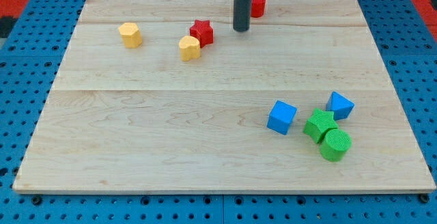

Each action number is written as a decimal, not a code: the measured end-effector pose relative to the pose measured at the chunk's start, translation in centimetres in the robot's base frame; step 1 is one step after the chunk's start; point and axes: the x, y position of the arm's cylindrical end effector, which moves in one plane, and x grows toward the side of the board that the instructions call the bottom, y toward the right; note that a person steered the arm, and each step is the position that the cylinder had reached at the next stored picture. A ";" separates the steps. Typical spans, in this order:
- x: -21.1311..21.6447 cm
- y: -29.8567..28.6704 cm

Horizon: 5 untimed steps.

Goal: Place the red star parallel left to the red circle

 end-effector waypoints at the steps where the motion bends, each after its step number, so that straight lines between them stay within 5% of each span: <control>1: 5.1 -1.6; 2: 3.9 -6.5; 5: -3.3 -9.0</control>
